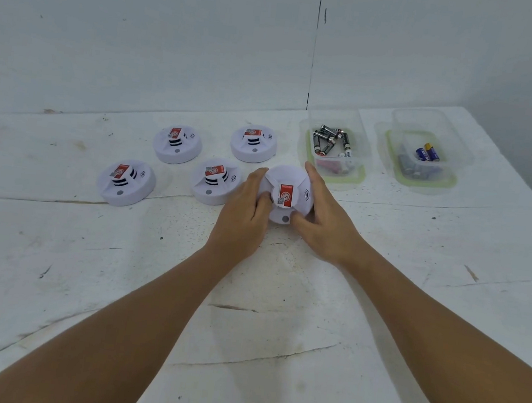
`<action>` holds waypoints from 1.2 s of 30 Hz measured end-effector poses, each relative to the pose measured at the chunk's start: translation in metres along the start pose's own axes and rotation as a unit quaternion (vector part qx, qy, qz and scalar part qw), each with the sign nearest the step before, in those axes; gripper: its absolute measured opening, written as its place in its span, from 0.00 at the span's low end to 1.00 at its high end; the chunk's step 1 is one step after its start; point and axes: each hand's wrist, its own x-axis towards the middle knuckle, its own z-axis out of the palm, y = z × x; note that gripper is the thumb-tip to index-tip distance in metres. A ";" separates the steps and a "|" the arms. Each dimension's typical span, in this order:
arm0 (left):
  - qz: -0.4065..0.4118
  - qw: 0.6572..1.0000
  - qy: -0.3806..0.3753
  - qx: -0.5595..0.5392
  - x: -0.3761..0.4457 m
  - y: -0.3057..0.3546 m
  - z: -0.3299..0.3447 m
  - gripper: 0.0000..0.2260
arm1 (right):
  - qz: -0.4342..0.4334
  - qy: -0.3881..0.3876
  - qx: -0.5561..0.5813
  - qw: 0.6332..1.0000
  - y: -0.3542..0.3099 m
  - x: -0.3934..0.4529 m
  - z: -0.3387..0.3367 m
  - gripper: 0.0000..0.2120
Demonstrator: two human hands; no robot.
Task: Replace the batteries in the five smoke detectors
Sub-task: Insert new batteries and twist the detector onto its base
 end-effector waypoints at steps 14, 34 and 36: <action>0.001 1.000 -0.008 -0.010 -0.001 0.003 0.000 0.21 | -0.004 0.003 -0.003 1.000 -0.001 0.000 0.000 0.45; -0.001 0.999 0.042 0.003 -0.010 0.014 -0.006 0.18 | -0.038 0.042 0.081 0.995 0.001 0.002 0.000 0.42; 0.000 0.997 0.074 0.005 -0.011 0.018 -0.013 0.16 | -0.050 0.059 0.079 0.994 -0.002 0.003 0.000 0.40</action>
